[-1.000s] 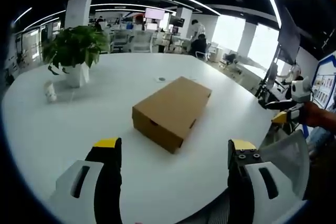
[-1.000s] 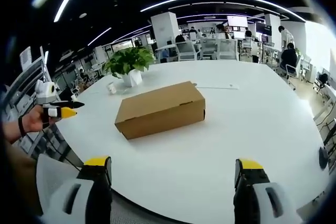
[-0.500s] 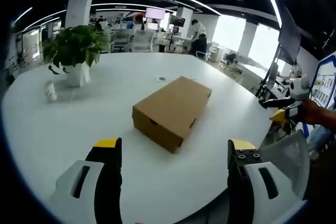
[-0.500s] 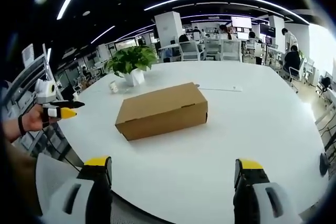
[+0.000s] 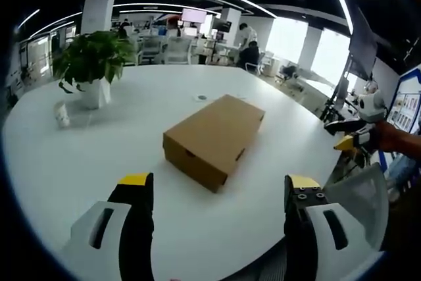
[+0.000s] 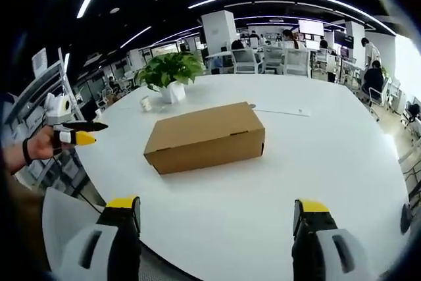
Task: Operate the shoe box by opening the lid, removing the specified soft item, and placing it in the target area until the item is outside and the box remains undamaged.
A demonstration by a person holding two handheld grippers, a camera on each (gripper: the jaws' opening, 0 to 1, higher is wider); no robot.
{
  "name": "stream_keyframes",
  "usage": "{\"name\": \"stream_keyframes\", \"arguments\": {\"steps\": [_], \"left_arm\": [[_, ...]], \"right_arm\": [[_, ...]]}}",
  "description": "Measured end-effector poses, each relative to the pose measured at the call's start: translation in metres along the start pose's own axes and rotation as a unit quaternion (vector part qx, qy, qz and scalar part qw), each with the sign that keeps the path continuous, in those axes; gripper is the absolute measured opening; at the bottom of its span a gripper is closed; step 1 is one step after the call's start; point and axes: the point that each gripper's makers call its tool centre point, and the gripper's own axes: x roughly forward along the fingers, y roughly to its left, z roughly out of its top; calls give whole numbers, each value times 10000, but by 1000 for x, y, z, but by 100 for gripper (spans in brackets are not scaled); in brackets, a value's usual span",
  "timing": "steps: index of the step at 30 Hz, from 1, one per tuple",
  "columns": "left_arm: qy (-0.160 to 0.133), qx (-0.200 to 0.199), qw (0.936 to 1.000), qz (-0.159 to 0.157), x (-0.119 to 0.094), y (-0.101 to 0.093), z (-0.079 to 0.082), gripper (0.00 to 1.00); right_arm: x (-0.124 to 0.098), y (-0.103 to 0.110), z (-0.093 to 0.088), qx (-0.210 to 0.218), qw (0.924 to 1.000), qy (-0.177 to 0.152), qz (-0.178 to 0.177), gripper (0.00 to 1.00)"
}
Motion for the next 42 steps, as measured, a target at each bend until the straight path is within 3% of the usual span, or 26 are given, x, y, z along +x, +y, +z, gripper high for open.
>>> {"name": "stream_keyframes", "arguments": {"steps": [12, 19, 29, 42], "left_arm": [[-1, -114, 9999, 78, 13, 3, 2, 79], [53, -157, 9998, 115, 20, 6, 0, 79], [260, -9, 9996, -48, 50, 0, -3, 79], [400, -64, 9992, -42, 80, -4, -6, 79]], "right_arm": [[23, -26, 18, -459, 9984, 280, 188, 96], [40, -43, 39, -584, 9976, 283, 249, 95], [77, -57, 58, -727, 9952, 468, 467, 95], [115, -44, 69, -979, 9893, 750, 777, 95]]}}
